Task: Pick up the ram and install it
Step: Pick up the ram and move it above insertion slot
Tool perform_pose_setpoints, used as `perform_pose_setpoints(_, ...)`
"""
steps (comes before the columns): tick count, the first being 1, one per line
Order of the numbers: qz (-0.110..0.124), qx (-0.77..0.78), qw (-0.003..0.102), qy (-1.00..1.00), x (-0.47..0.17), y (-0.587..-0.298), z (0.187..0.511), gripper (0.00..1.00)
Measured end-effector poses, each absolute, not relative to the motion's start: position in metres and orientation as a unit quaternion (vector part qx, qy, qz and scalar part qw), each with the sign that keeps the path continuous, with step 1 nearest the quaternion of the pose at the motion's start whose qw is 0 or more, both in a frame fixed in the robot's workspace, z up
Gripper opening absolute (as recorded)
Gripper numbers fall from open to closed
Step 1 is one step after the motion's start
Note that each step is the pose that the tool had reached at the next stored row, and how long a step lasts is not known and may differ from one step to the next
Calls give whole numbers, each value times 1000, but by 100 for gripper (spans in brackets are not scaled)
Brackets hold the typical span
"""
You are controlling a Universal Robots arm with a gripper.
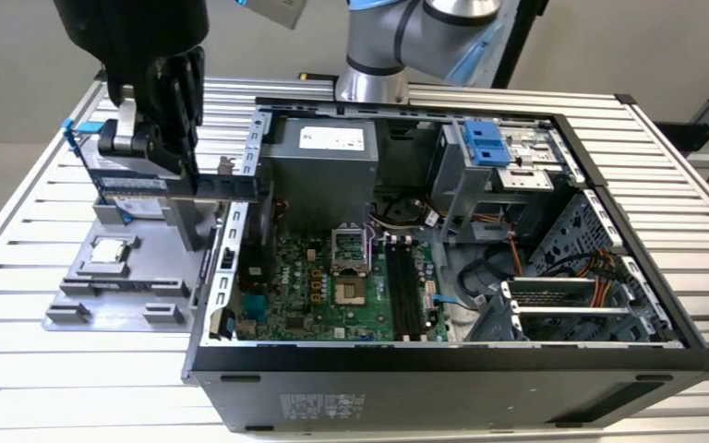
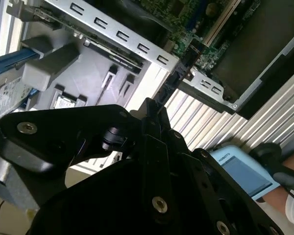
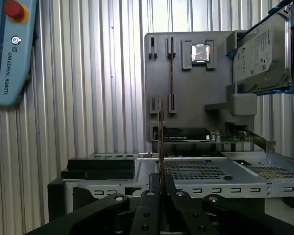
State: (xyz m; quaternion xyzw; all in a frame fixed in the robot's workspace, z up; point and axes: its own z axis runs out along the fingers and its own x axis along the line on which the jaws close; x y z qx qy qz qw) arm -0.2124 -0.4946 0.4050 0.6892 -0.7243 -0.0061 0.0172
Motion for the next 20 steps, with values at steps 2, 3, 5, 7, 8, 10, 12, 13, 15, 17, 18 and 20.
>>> perform_pose_setpoints(2, -6, 689, 17, -724, -210, -495, 405, 0)
perform_pose_setpoints(3, -6, 689, 17, -724, -208, -495, 405, 0)
perform_pose_setpoints(5, -6, 689, 17, -724, -206, -495, 405, 0)
perform_pose_setpoints(7, -6, 689, 17, -724, -203, -495, 405, 0)
perform_pose_setpoints(8, -6, 689, 17, -724, -202, -495, 405, 0)
perform_pose_setpoints(10, -6, 689, 17, -724, -199, -495, 405, 0)
perform_pose_setpoints(12, -6, 689, 17, -724, -197, -495, 405, 0)
perform_pose_setpoints(13, -6, 689, 17, -724, -196, -495, 405, 0)
perform_pose_setpoints(15, -6, 689, 17, -724, -193, -495, 405, 0)
perform_pose_setpoints(17, -6, 689, 17, -724, -191, -495, 405, 0)
perform_pose_setpoints(18, -6, 689, 17, -724, -190, -495, 405, 0)
perform_pose_setpoints(20, -6, 689, 17, -724, -188, -495, 405, 0)
